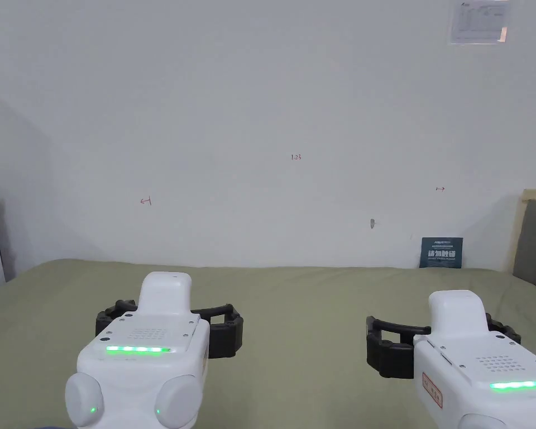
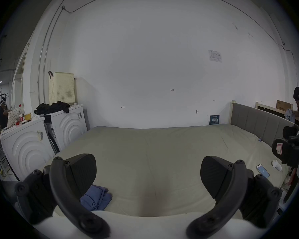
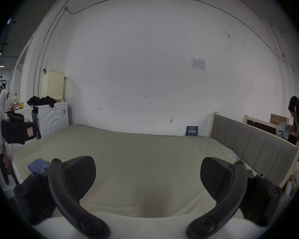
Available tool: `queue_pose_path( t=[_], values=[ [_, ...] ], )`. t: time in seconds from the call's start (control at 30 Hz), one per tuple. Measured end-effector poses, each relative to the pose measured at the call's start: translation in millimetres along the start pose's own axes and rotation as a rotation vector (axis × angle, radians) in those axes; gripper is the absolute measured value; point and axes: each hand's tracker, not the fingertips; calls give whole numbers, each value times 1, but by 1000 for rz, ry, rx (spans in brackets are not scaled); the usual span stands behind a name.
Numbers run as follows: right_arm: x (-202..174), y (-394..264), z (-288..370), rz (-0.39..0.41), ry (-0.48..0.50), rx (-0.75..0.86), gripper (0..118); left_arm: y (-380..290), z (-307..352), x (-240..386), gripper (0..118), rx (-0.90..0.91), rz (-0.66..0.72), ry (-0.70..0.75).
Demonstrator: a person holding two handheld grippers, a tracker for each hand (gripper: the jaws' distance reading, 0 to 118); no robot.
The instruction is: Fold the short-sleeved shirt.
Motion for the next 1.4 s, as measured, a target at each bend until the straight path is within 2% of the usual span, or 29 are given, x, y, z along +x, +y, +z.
queue_pose_path(
  t=[1.4],
  values=[
    [0, 0, 1, 0, 0, 1, 118, -1, 1, -4, 118, -1, 19, -5]
  ],
)
